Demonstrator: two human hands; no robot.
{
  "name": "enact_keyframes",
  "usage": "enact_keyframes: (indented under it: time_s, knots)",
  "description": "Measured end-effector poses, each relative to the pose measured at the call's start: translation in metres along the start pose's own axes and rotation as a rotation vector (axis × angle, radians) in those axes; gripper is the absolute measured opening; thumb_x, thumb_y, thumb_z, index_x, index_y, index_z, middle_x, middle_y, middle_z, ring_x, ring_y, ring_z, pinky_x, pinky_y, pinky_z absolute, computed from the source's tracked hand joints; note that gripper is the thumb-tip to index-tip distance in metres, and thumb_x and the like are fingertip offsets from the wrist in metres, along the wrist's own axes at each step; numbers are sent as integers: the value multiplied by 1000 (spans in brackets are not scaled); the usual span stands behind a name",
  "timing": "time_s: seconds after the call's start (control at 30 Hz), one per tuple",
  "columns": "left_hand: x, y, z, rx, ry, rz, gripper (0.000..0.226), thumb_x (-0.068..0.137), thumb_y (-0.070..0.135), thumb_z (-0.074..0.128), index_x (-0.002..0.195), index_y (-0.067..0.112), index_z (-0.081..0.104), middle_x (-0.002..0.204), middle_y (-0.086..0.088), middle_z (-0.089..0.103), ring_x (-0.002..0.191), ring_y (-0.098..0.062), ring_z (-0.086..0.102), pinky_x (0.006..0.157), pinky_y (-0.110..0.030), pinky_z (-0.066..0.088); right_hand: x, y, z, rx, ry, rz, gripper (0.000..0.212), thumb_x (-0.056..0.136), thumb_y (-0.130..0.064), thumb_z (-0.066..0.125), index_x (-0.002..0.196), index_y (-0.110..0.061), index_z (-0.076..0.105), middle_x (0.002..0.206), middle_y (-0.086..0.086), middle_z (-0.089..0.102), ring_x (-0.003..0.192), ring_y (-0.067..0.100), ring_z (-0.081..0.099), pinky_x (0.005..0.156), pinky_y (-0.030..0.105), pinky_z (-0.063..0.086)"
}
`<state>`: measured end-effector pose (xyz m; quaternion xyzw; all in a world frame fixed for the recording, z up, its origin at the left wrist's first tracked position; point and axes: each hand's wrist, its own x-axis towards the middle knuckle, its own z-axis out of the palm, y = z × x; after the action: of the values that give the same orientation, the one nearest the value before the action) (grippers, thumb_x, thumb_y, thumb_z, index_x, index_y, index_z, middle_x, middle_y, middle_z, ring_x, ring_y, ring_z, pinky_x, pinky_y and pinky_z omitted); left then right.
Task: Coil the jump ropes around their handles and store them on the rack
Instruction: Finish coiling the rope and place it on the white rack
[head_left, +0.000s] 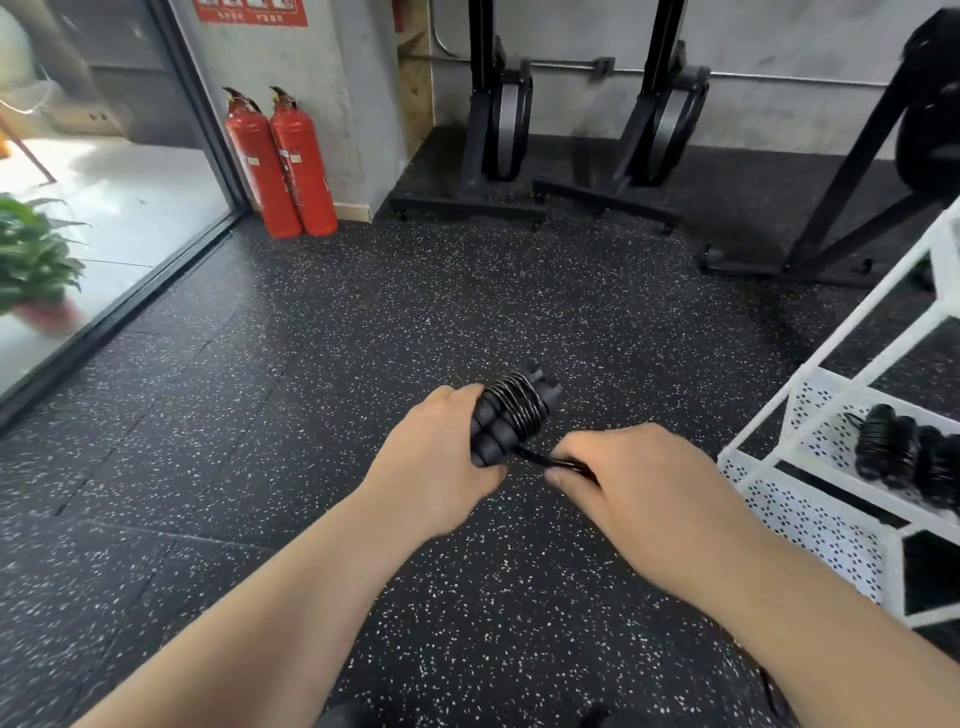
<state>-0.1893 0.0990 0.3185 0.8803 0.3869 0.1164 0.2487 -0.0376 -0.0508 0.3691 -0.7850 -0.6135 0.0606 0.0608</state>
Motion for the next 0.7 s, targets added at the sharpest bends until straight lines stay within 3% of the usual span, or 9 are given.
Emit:
enact_keyframes:
  time_s: [0.1, 0.2, 0.3, 0.47, 0.53, 0.6, 0.7]
  knots:
    - [-4, 4, 3, 131, -78, 75, 42, 83, 31, 81, 114, 34, 52, 101, 12, 47, 91, -18, 60, 83, -43, 56, 0, -4, -4, -96, 19, -60, 33, 105, -63, 44, 112, -39, 66, 93, -15, 67, 83, 10, 63, 73, 34, 55]
    - [-6, 6, 2, 176, -170, 212, 52, 82, 31, 83, 123, 36, 54, 103, 13, 49, 97, -19, 63, 85, -40, 55, 5, 5, -7, -83, 60, -79, 37, 98, -70, 49, 105, -41, 71, 90, -18, 67, 83, 5, 61, 72, 32, 54]
    - [-10, 9, 0, 179, -344, 355, 69, 79, 35, 89, 138, 39, 54, 110, 17, 54, 105, -10, 60, 93, -32, 51, 8, 23, -11, 89, 46, -33, 34, 81, -77, 69, 87, -44, 73, 73, -19, 66, 71, 1, 61, 65, 31, 52]
    - [-19, 22, -1, 107, -449, 423, 70, 77, 37, 92, 133, 44, 50, 107, 23, 53, 104, -4, 54, 99, -33, 48, 14, 46, -9, 401, -58, 32, 30, 66, -64, 91, 74, -40, 76, 70, -19, 71, 68, 2, 66, 70, 32, 56]
    - [-21, 27, -5, 25, -484, 359, 106, 76, 37, 94, 155, 55, 27, 118, 24, 61, 113, -8, 57, 105, -35, 48, 17, 54, -9, 509, -81, 38, 29, 68, -59, 94, 74, -36, 77, 74, -16, 74, 71, 3, 68, 76, 34, 57]
    - [-24, 32, -10, -48, -522, 309, 131, 76, 34, 95, 161, 63, 0, 120, 25, 65, 112, -10, 59, 105, -37, 48, 19, 59, -7, 610, -114, 34, 29, 70, -54, 94, 75, -31, 78, 76, -12, 76, 73, 6, 70, 79, 35, 56]
    - [-29, 42, -17, -113, -548, 314, 137, 76, 31, 95, 158, 67, -8, 120, 32, 65, 107, -12, 61, 103, -40, 51, 18, 65, -5, 765, -190, 34, 28, 74, -47, 93, 77, -23, 79, 78, -3, 77, 74, 10, 69, 77, 32, 54]
